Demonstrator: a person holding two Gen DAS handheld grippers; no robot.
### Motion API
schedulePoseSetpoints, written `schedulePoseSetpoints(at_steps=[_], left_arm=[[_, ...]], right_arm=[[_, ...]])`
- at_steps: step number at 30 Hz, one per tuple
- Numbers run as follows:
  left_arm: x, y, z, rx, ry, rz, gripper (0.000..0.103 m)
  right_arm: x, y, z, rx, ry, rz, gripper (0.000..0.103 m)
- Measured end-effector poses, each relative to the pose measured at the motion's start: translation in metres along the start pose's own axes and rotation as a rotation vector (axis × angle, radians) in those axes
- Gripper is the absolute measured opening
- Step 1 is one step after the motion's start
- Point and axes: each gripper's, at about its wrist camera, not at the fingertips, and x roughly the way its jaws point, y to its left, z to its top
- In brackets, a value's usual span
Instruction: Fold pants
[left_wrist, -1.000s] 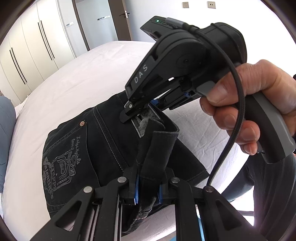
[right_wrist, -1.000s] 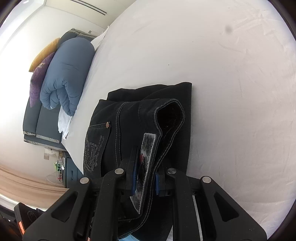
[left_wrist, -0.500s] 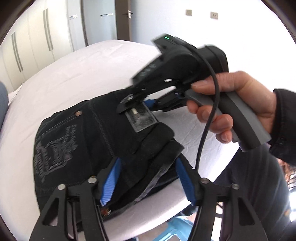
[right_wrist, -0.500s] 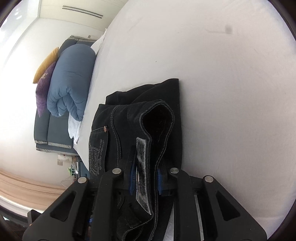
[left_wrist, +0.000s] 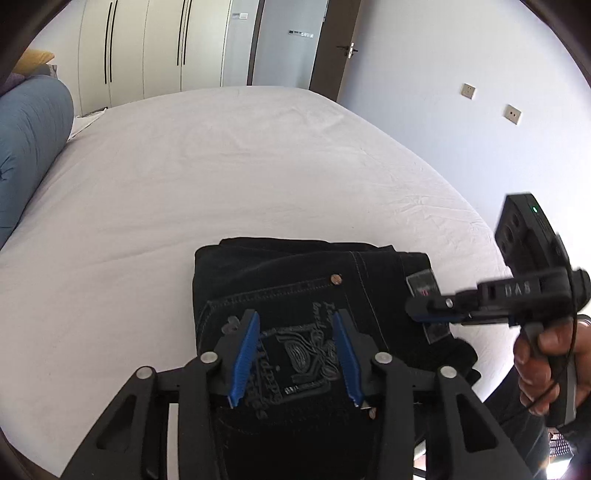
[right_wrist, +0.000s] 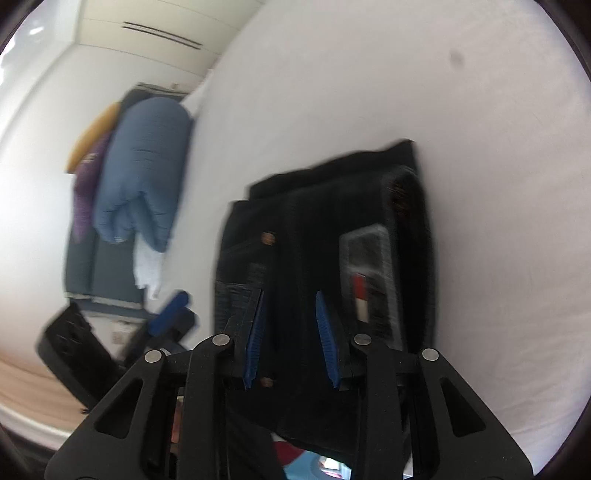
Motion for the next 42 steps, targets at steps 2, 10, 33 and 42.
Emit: schedulePoseSetpoints(at_steps=[2,10,33,42], left_arm=[[0.008,0.006,0.011,0.001,0.007,-0.017,0.041],[0.092,-0.004,0.013,-0.059,0.155,-0.073,0.016],[0.007,-0.008,-0.130,-0.210,0.091,-0.137,0.002],[0.004,-0.020,-0.137,-0.173,0.105,-0.106,0.002]], right_arm=[[-0.012,0.004,-0.007,-0.026,-0.045,-0.023,0.028],[-0.005,0.022,0.002,-0.071,-0.020,0.049,0.028],[0.049,-0.037,-0.006,0.007,-0.034,-0.012,0.000],[0.015,-0.016,-0.059,-0.101,0.007,-0.018,0.003]])
